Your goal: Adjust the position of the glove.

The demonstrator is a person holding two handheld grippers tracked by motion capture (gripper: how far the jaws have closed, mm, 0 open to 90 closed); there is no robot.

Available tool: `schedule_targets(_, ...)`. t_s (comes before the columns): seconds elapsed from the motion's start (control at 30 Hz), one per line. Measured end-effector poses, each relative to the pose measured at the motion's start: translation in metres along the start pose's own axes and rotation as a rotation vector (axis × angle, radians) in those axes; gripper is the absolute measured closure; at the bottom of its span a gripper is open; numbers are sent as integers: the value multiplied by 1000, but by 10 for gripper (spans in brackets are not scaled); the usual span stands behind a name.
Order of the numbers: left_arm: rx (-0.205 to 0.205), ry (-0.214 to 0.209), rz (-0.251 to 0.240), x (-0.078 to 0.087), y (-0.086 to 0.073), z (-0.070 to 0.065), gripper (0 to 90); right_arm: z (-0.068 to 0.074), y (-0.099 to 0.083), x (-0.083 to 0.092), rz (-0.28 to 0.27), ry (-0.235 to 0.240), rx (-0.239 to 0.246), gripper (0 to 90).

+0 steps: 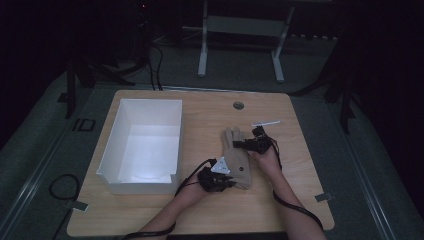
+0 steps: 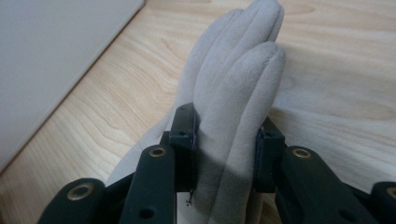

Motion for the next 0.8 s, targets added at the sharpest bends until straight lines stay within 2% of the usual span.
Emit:
schedule_targets(0.07,7,-7,-1,4,4,0,817,1,2,3,-7,12,-4,680)
schedule_targets(0.2,19,-26,-12,11,12,-1,817,9,9,10,-14,22,17,683)
schedule_targets(0.3,43,-36,-38,19,18,0,816,15,15,18,-46,44,11,682)
schedule_targets(0.4,48,-47,-47,28,25,-1,816,21,21,26,-62,50,20,682)
schedule_targets(0.57,25,-30,-55,40,40,-4,816,30,31,42,-94,64,27,682)
schedule_targets(0.8,21,-20,-56,55,55,-5,816,40,43,59,-118,71,38,681)
Point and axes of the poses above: each handheld gripper's, and its own axes: x roughly backward along the jaws, y roughly out of its top, z roughly to its left, the point moved 3 cm from there along -x, roughly forward along the jaws, and after that the axes turned 6 degrees about y, right-handed, at the moved point
